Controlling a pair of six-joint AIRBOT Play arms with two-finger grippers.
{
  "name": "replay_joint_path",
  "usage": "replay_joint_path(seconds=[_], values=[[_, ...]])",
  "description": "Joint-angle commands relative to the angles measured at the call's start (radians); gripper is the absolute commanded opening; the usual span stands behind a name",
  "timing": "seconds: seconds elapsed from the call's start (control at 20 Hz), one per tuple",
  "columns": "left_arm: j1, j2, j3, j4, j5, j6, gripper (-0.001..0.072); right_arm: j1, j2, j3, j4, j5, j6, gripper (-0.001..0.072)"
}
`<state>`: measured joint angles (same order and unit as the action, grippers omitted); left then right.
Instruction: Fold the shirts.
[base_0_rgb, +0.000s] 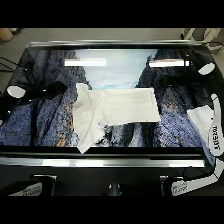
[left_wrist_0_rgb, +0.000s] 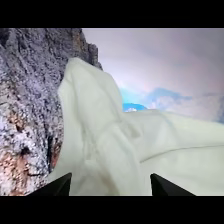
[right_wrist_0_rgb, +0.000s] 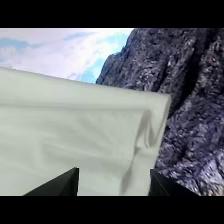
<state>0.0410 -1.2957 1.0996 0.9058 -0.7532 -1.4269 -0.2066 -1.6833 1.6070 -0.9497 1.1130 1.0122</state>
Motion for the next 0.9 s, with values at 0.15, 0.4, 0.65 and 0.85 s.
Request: replay_joint_path(seconds=[0.15, 0.4, 0.65, 0.85], values=[[0.174, 0.000, -0.125, 0.014, -0.470, -0.010, 0.0339, -0.140, 0.012, -0.049, -0.182, 0.369, -0.044, 0.0413], [0.097, -0.002, -0.366, 0.002, -0.347, -0.009, 0.0468, -0.095, 0.012, -0.163, -0.171, 0.337, -0.049, 0.0414], [0.000, -0.017, -0.377, -0.027, -0.246, -0.019, 0.0468, -0.049, 0.012, -0.167, -0.186, 0.299, -0.049, 0.0414], [-0.048, -0.058, -0.377, -0.045, -0.210, -0.048, 0.0468, -0.033, 0.012, -0.167, -0.234, 0.279, -0.048, 0.0431]])
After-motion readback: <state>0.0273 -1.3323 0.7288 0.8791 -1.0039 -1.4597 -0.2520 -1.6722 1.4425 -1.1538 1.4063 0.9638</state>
